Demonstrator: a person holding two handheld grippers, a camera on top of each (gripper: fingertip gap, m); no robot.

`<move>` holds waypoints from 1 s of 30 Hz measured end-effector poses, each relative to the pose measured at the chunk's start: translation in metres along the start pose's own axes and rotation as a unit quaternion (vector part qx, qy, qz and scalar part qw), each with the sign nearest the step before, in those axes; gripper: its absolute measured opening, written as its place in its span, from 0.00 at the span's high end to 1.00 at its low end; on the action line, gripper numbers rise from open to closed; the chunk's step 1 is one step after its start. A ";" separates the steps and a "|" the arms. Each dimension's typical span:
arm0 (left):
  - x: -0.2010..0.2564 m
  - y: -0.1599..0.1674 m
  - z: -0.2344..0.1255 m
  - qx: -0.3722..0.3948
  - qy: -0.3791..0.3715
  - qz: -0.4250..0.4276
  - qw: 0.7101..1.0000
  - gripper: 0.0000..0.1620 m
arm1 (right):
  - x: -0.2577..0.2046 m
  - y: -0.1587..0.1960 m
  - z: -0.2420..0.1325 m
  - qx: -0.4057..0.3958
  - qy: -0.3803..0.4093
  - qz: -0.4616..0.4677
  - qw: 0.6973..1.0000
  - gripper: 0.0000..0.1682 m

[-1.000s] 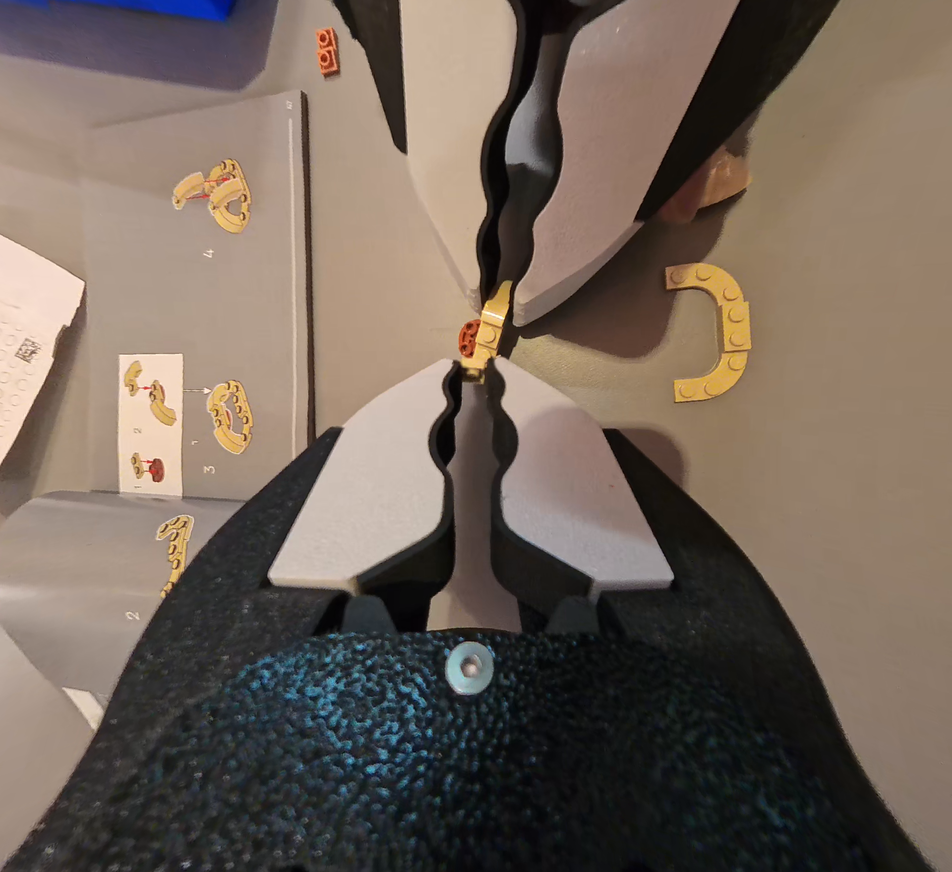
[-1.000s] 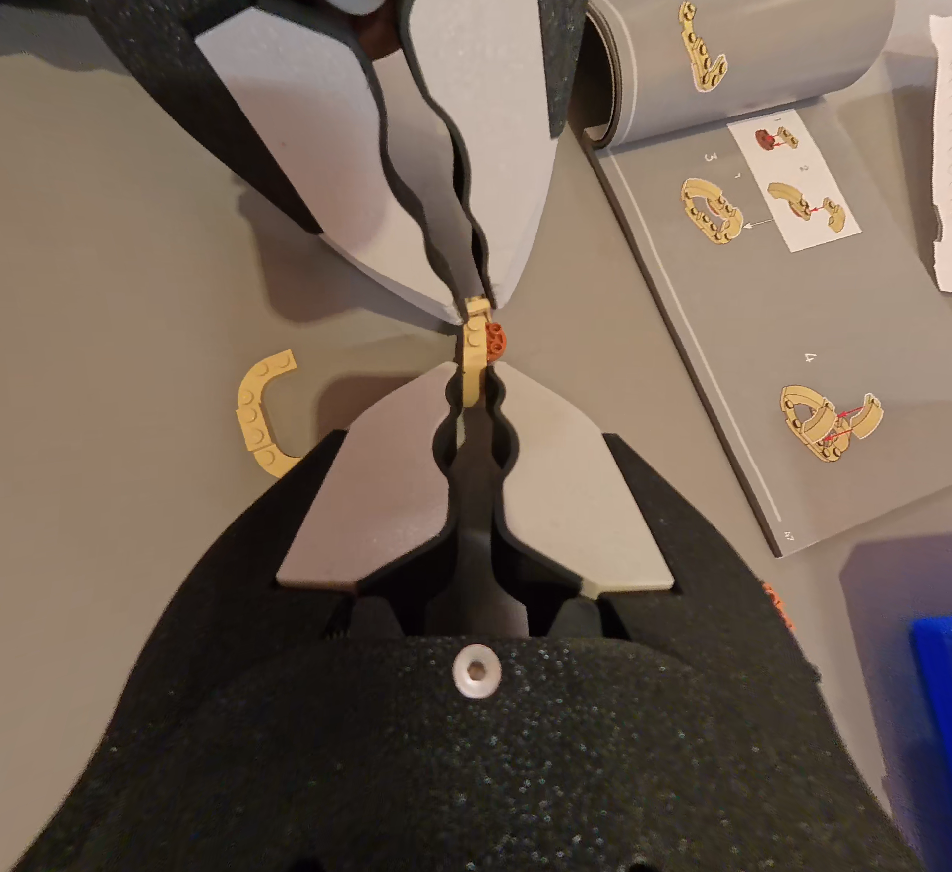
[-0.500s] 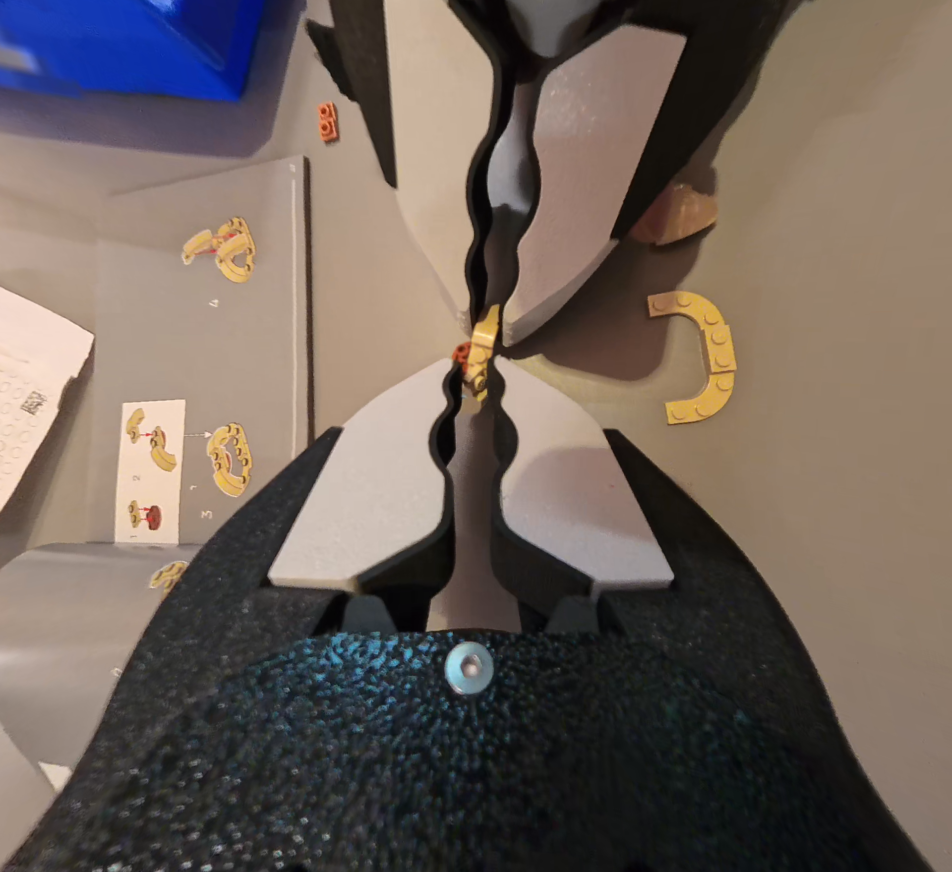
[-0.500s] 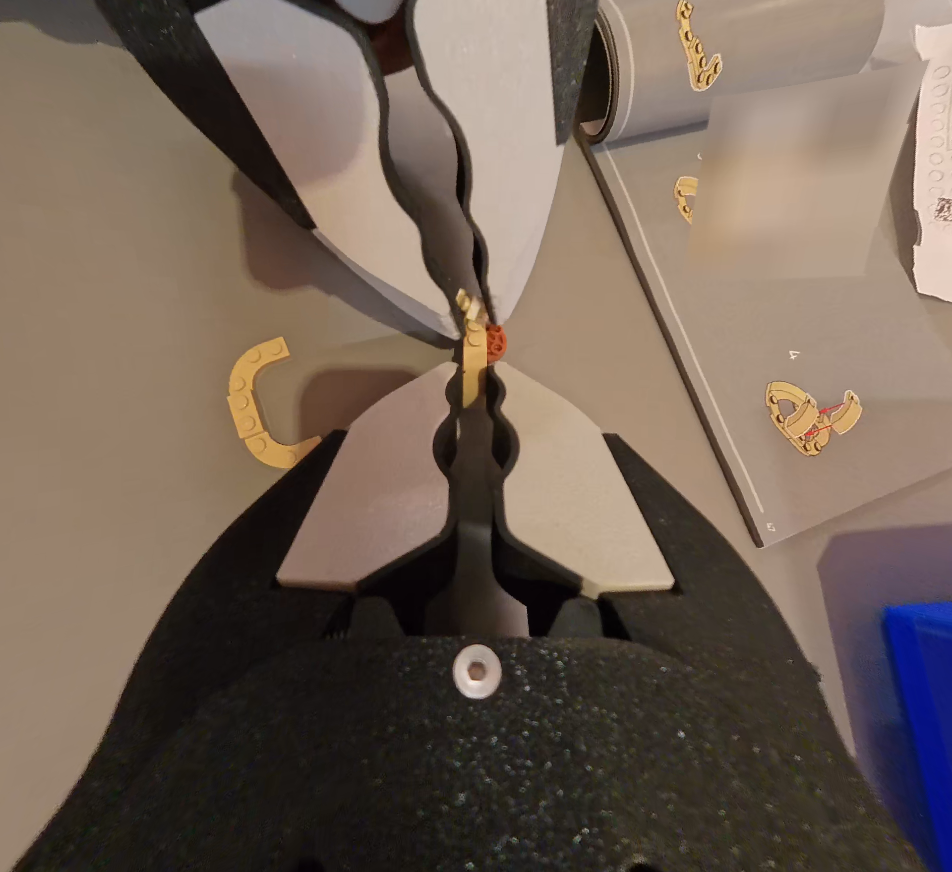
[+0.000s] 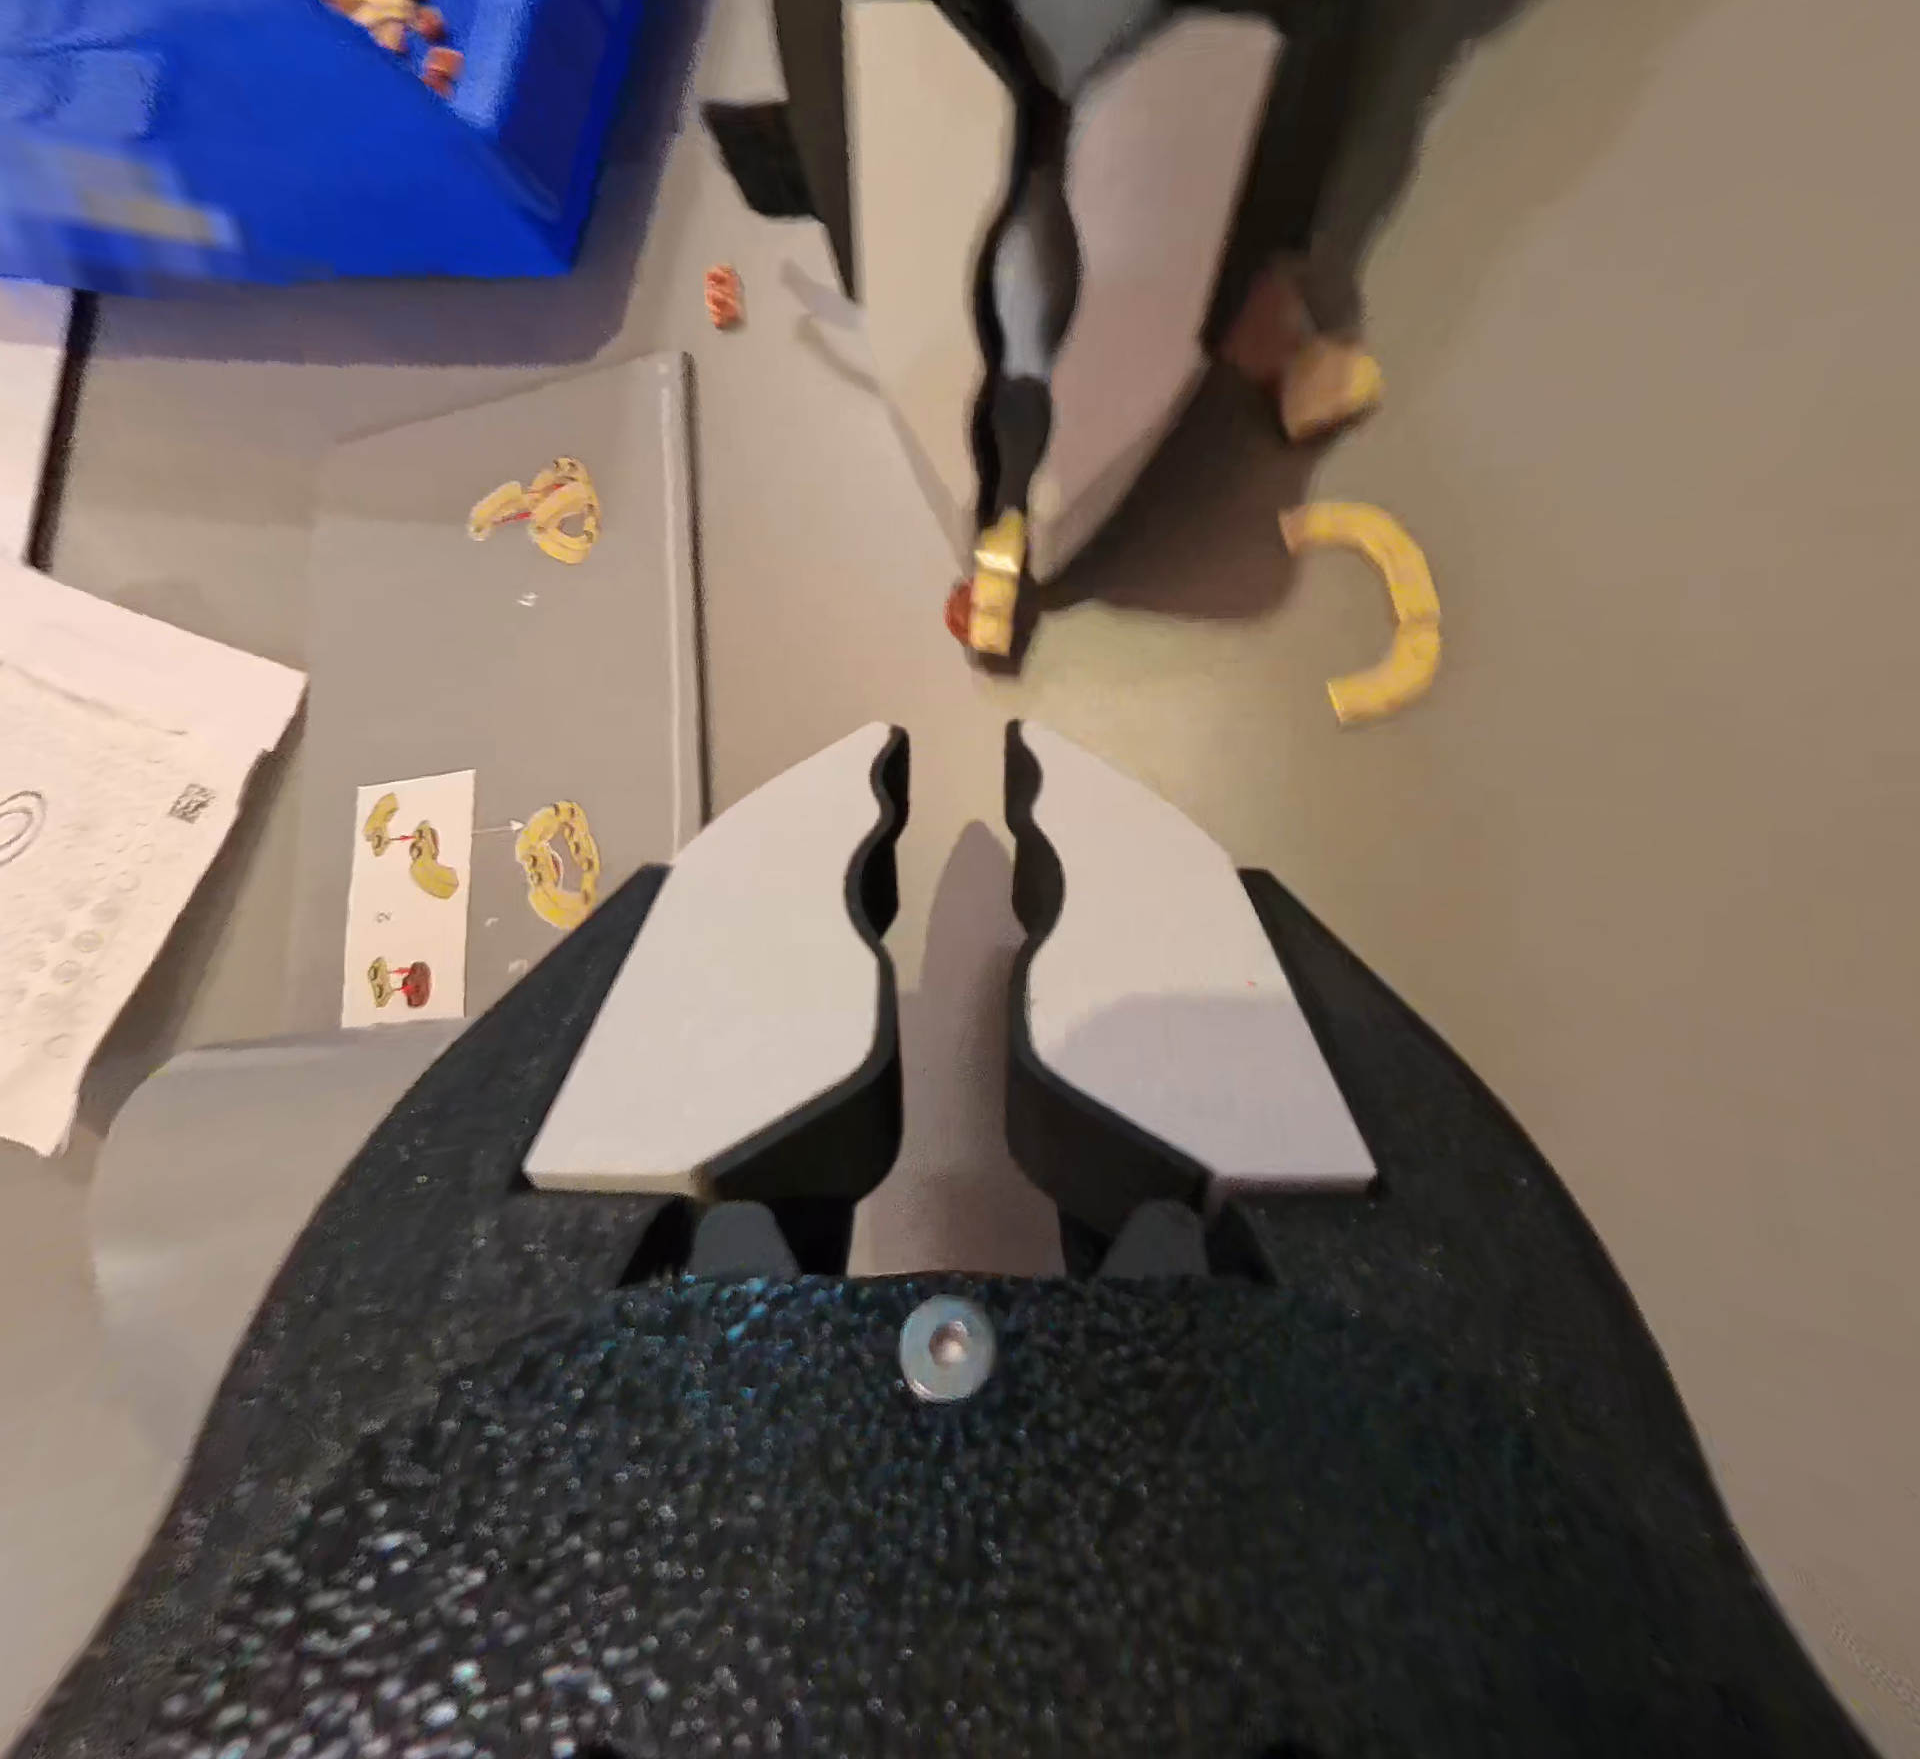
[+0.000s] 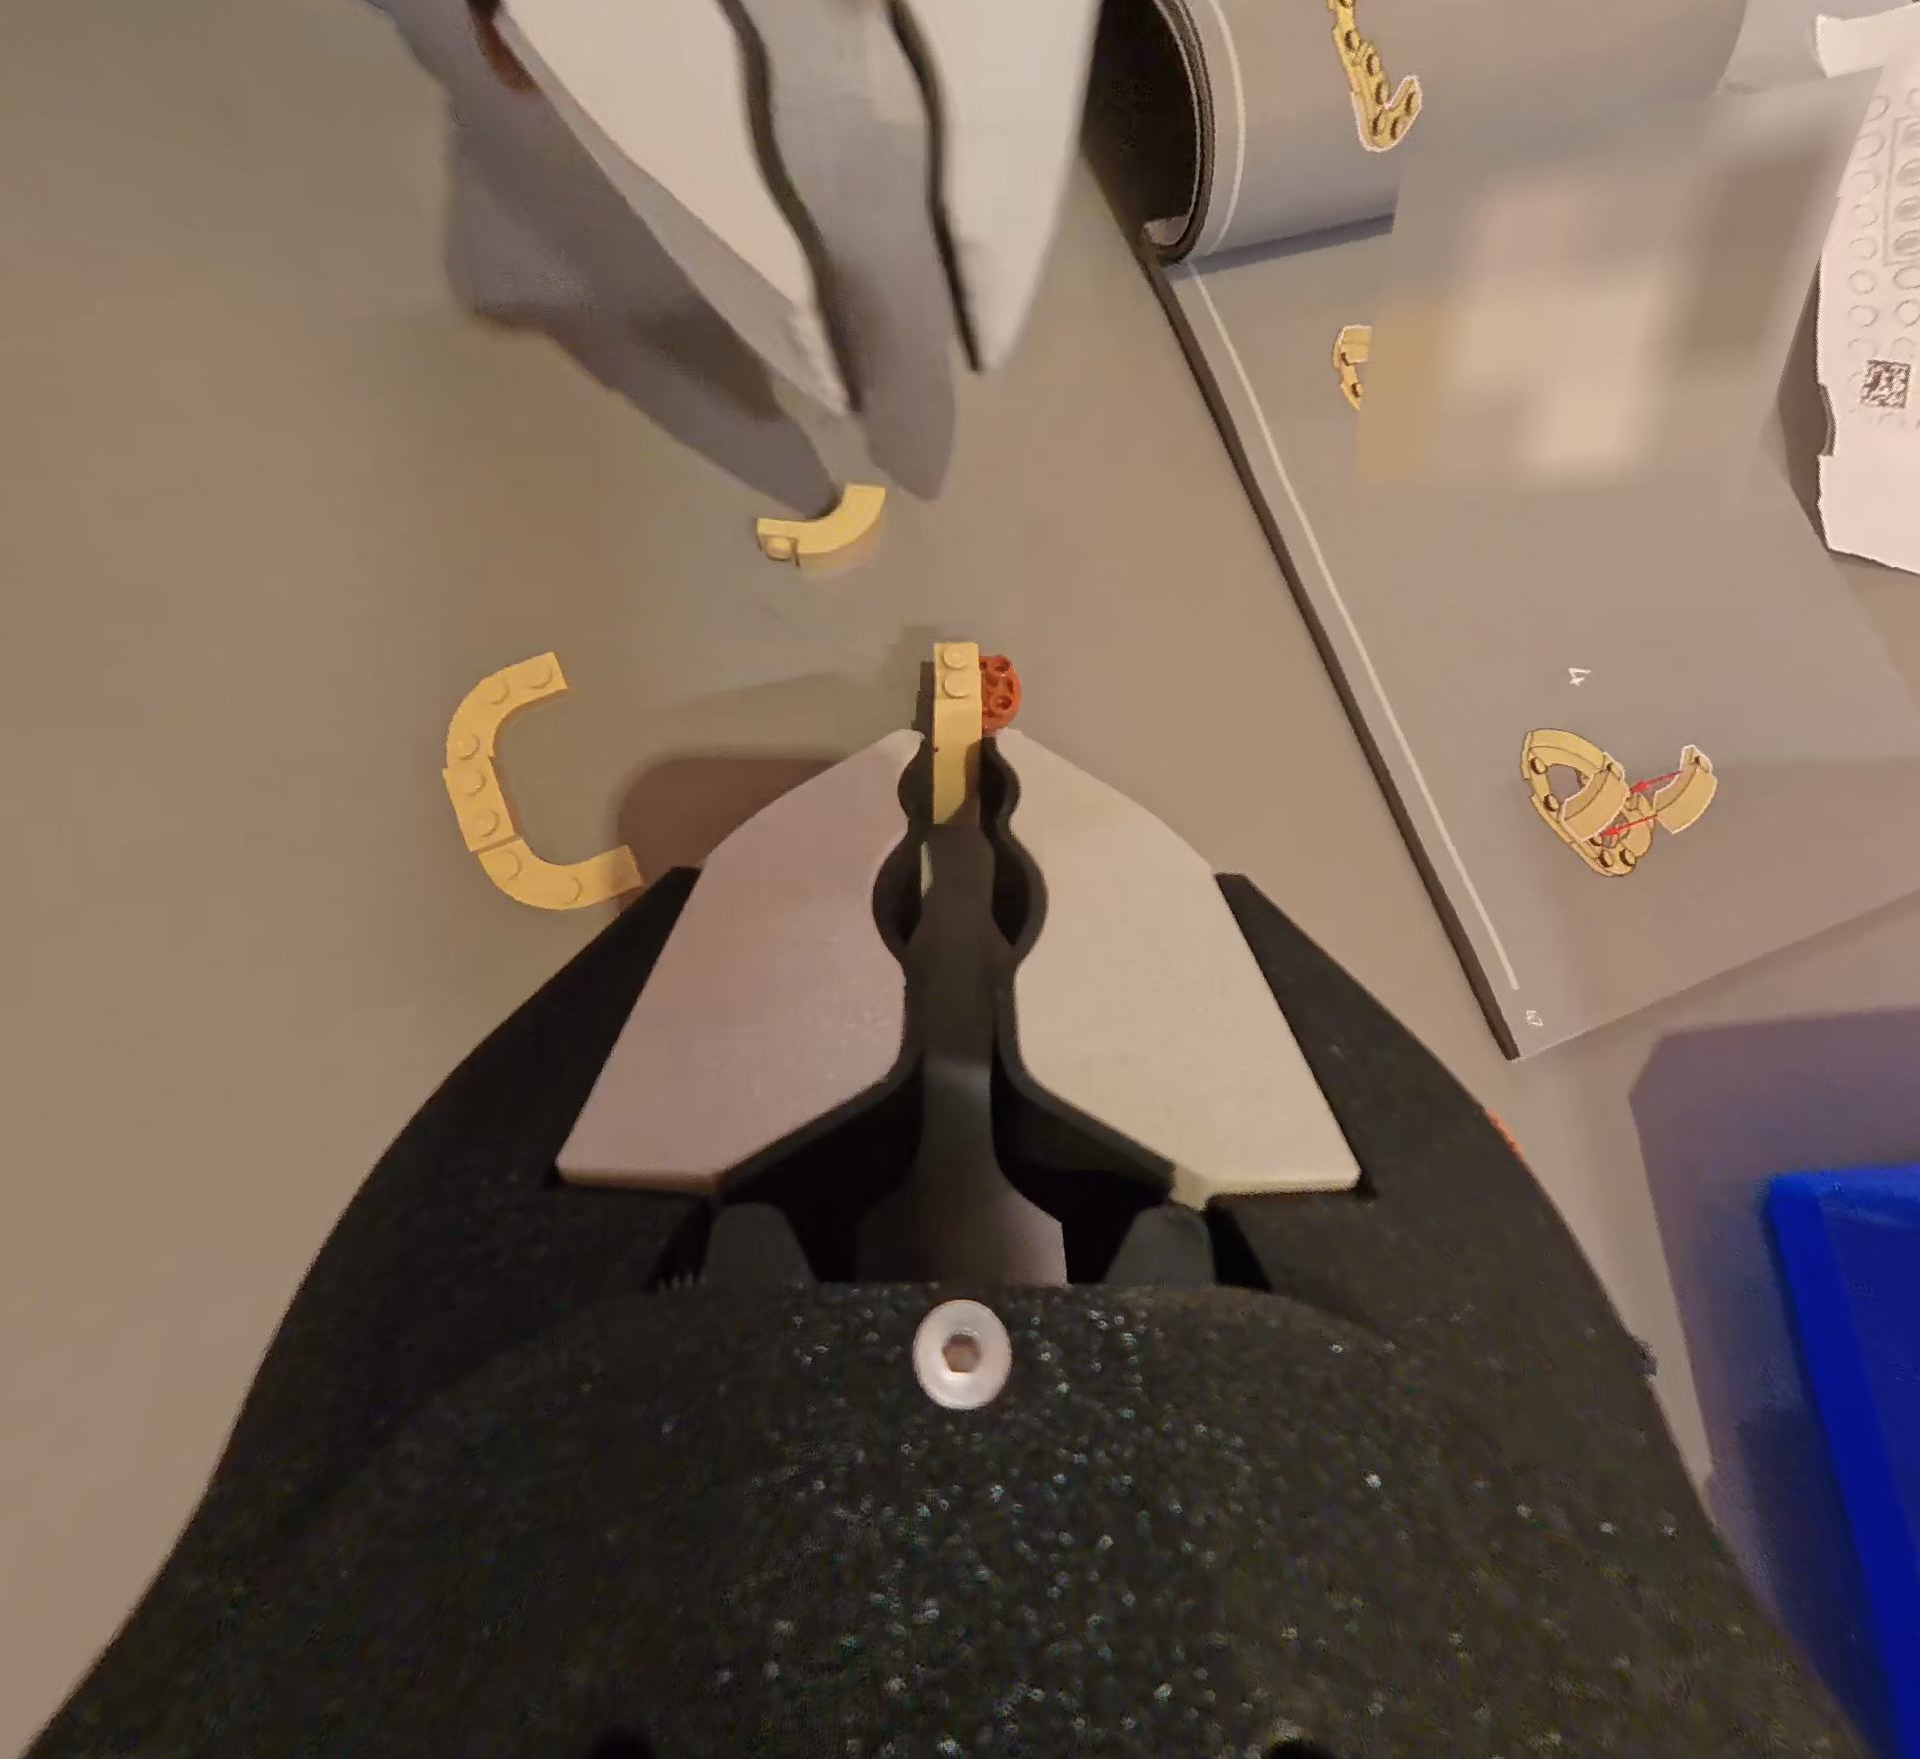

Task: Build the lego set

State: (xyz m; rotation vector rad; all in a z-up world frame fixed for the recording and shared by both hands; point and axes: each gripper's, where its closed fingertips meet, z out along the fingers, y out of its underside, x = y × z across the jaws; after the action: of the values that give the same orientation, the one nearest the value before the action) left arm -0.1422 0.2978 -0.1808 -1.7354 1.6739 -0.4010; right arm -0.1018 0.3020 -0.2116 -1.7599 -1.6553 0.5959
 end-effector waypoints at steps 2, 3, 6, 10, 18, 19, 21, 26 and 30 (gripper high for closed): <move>0.007 0.017 -0.005 -0.024 0.013 0.059 0.998 0.89 | 0.001 0.000 -0.001 0.001 0.000 0.002 1.000 0.95; 0.009 0.025 -0.005 -0.037 0.012 0.084 0.996 0.87 | 0.001 0.000 -0.001 0.003 -0.001 0.003 1.000 0.95; 0.006 0.034 0.005 -0.049 0.002 0.118 0.992 0.85 | 0.001 0.000 -0.001 0.005 -0.006 0.005 1.000 0.95; 0.013 0.026 0.013 -0.011 0.030 0.139 0.990 0.84 | -0.003 0.000 0.000 0.003 -0.012 0.000 1.000 0.95; 0.026 0.026 0.027 0.000 0.120 0.130 0.984 0.95 | -0.005 0.000 0.002 0.000 -0.017 0.000 1.000 0.95; 0.027 0.024 0.028 0.002 0.124 0.124 0.984 0.95 | -0.004 0.000 0.001 0.001 -0.015 0.001 1.000 0.95; 0.024 0.023 0.030 -0.006 0.112 0.107 0.988 0.95 | -0.002 -0.001 -0.001 0.008 -0.012 0.013 1.000 0.96; -0.003 0.009 0.024 0.024 -0.012 0.049 0.998 0.95 | 0.006 -0.012 -0.013 0.070 -0.033 0.101 0.992 0.95; -0.032 -0.026 0.002 0.120 -0.138 -0.014 0.983 0.95 | 0.012 -0.024 -0.021 0.131 -0.061 0.175 0.974 0.95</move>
State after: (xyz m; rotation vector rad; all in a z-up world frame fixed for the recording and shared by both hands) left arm -0.1251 0.3278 -0.1581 -1.5585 1.3474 -0.3404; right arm -0.1022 0.3110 -0.1791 -1.8553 -1.2768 1.0524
